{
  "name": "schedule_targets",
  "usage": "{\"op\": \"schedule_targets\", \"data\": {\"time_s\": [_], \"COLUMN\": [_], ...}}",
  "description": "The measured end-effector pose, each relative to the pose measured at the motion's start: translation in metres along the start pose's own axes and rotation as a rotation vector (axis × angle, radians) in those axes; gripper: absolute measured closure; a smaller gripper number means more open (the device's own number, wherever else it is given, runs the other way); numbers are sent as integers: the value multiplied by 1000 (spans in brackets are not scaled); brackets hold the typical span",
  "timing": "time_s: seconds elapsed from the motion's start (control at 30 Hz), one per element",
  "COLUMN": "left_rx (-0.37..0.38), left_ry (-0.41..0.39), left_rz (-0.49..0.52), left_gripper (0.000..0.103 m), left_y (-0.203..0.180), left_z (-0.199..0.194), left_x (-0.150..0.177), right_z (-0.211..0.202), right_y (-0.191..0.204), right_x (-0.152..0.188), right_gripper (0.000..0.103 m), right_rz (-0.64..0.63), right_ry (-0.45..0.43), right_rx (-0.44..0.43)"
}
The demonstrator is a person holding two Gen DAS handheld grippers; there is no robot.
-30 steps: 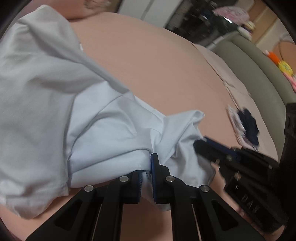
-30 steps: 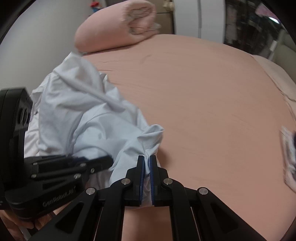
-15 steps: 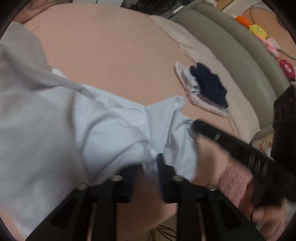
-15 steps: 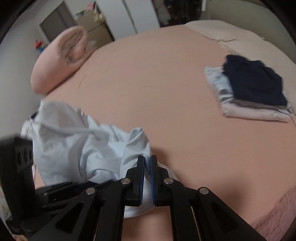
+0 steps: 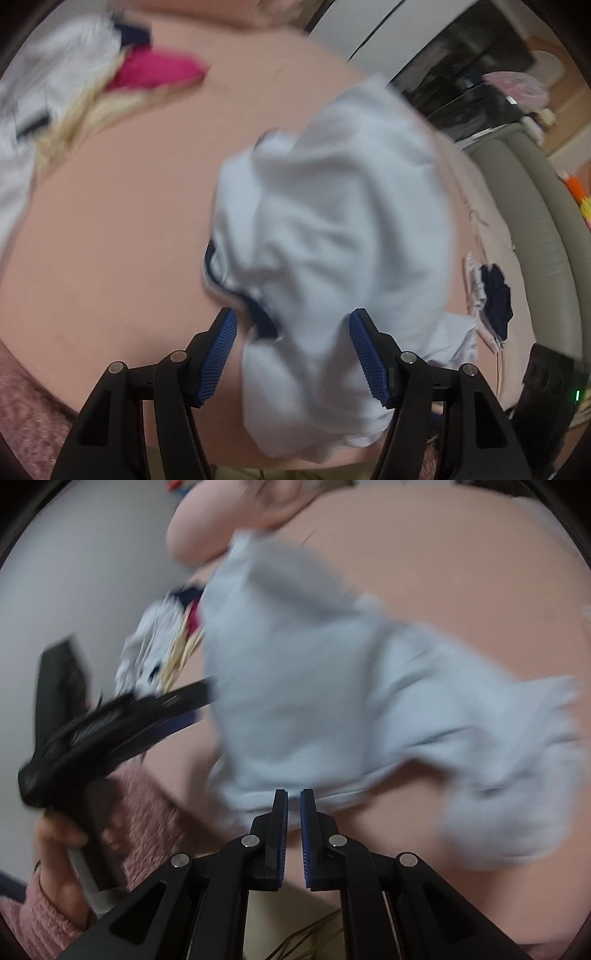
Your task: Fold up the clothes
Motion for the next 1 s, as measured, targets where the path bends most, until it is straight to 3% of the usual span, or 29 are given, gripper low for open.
{"op": "schedule_targets", "data": {"time_s": [0.03, 0.07, 0.1, 0.13, 0.23, 0.37, 0.43, 0.53, 0.7, 0.83, 0.93, 1.0], "left_rx": [16, 42, 60, 58, 84, 132, 161, 203, 247, 265, 226, 225], "left_ry": [23, 47, 73, 101, 170, 234, 254, 281, 287, 201, 80, 12], "left_rz": [2, 26, 53, 88, 180, 190, 191, 229, 261, 161, -5, -119], "left_gripper": [42, 59, 82, 87, 88, 88, 88, 88, 85, 84, 82, 70], "left_y": [-1, -5, -9, -16, -40, -64, -76, -100, -121, -82, -32, 1], "left_z": [10, 16, 21, 27, 42, 61, 67, 77, 79, 35, 0, -12], "left_x": [5, 11, 17, 24, 47, 70, 76, 87, 93, 69, 47, 33], "right_z": [9, 16, 23, 29, 26, 5, -16, -44, -78, -78, -71, -61], "right_y": [8, 10, 12, 6, -18, -54, -78, -103, -97, -89, -70, -49], "right_x": [0, -3, -6, -8, -17, -24, -31, -39, -29, -13, -5, -1], "right_gripper": [98, 98, 98, 98, 98, 98, 98, 98, 98, 98, 97, 97], "right_rz": [-21, -27, -32, -24, 21, 53, 118, 219, 238, 254, 198, 135], "right_ry": [8, 4, 1, -6, -55, -131, -190, -226, -288, -249, -194, -156], "right_rx": [8, 29, 50, 99, 215, 363, 398, 368, 329, 297, 237, 170]}}
Point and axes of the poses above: each gripper's, at about its wrist camera, not at the fingertips, and z roughly the way its jaws point, y to its left, x to its underside, the point moved 5 cm from there along z, roughly the way its jaws point, and after that the axes turned 9 degrees about x, right-handed, at the moved point
